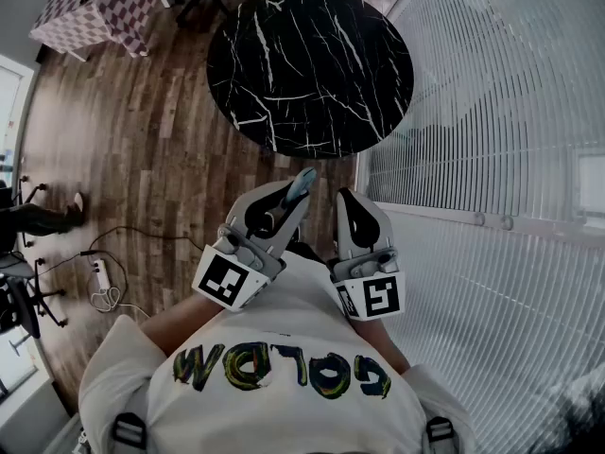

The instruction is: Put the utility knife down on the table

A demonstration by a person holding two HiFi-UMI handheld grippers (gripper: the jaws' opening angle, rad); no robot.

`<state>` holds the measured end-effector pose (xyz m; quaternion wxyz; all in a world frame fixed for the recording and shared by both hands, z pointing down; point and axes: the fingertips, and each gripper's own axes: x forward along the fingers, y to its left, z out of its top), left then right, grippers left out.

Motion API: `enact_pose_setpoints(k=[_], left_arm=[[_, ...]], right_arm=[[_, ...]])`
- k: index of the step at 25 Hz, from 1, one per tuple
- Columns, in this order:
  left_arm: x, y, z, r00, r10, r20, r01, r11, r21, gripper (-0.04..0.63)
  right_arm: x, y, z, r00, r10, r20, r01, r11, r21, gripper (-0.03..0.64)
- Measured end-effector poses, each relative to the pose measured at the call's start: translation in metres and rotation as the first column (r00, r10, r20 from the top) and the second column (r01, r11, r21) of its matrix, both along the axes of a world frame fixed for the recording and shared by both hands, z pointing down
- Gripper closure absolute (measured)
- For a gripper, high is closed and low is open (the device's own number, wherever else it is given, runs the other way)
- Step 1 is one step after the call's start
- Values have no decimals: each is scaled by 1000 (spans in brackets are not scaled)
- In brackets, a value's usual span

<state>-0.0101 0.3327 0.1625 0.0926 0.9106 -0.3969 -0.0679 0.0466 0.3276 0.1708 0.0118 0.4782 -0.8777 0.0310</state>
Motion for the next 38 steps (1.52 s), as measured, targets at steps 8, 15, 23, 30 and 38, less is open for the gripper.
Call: enact_pose_setpoints(k=[8,15,23,30,38], left_arm=[[11,-3,4,1000,-8,13,8,1000,-10,522],[30,-3,13,999,-36,33,36,999,-17,522],[50,1,16,998,-55,35,56,998,-21,522],[45,-20,23,997,-65,47,66,998,-22,522],[26,-82,16,998,-63,27,63,998,-11,522]], right_arm=[[13,-4,3,1000,-2,-2,2,1000,-8,616],[38,-4,5,1000,-13,18,13,1000,-1,615],[52,-4,10,998,-41,38,42,999,-10,615],[47,-26,15,997,-58,45,59,998,-17,615],[33,-83,10,999,-46,25,47,999,-9,615]])
